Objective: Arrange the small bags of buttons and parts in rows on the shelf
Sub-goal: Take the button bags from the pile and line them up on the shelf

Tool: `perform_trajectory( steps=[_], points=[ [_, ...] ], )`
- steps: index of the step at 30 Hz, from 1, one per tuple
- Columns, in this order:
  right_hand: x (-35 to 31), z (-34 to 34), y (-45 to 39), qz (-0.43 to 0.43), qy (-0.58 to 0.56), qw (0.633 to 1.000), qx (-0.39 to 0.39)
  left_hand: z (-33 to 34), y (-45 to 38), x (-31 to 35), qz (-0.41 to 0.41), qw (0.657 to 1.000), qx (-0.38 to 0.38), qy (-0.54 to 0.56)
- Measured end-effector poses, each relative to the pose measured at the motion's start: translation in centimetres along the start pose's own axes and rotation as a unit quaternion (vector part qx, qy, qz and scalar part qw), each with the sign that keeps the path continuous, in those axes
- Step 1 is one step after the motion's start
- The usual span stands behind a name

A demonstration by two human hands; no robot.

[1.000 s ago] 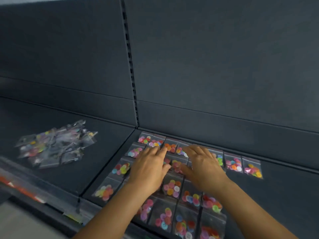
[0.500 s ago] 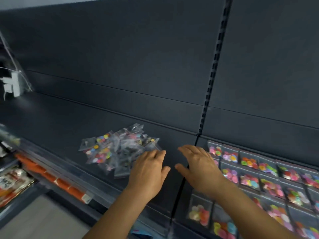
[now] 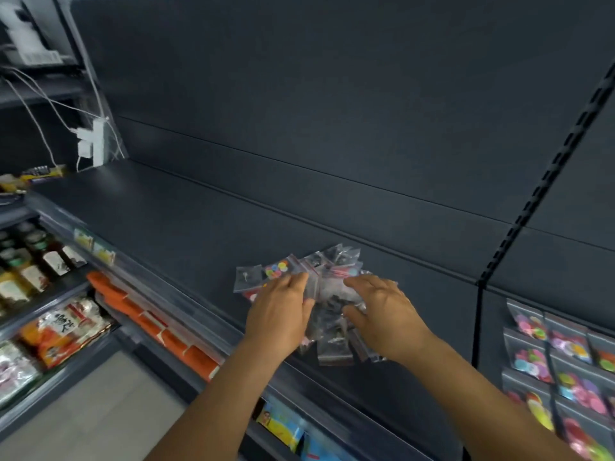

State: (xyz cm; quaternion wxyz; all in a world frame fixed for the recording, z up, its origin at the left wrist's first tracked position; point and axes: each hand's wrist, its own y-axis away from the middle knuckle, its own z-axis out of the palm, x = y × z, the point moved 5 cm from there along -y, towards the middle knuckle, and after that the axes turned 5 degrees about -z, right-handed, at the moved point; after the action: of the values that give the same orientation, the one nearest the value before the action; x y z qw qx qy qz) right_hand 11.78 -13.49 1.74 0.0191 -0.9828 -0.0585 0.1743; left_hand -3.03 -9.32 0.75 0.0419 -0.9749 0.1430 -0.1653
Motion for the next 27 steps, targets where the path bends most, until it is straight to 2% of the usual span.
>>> perform_trajectory(
  steps=[4, 8, 14, 19, 23, 27],
  points=[
    [-2.8, 1.0, -2.6, -0.065, -0.001, 0.998, 0.000, 0.0, -2.0, -3.4, -0.017, 1.000, -0.008, 0.001],
    [-5.0, 3.1, -4.2, -0.121, 0.006, 0.991, -0.050, 0.2, -3.3, -5.9, -0.015, 1.000, -0.020, -0.003],
    [-3.8, 4.6, -6.0, -0.069, 0.083, 0.990, -0.095, 1.0, -3.1, -7.5, -0.025, 0.999, -0.037, 0.011],
    [-4.0, 4.4, -7.2, -0.047, 0.085, 0.993, -0.070, 0.7, -3.1, -8.4, -0.066, 0.996, -0.018, 0.057],
    [-4.7, 4.0, -7.1, -0.062, 0.063, 0.996, -0.027, 0.8, -2.8, -8.8, -0.072, 0.996, -0.018, 0.057],
    [-5.3, 4.4, -7.5, -0.069, 0.090, 0.992, -0.052, 0.8, -3.0, -8.8, -0.084, 0.994, -0.019, 0.068]
  ],
)
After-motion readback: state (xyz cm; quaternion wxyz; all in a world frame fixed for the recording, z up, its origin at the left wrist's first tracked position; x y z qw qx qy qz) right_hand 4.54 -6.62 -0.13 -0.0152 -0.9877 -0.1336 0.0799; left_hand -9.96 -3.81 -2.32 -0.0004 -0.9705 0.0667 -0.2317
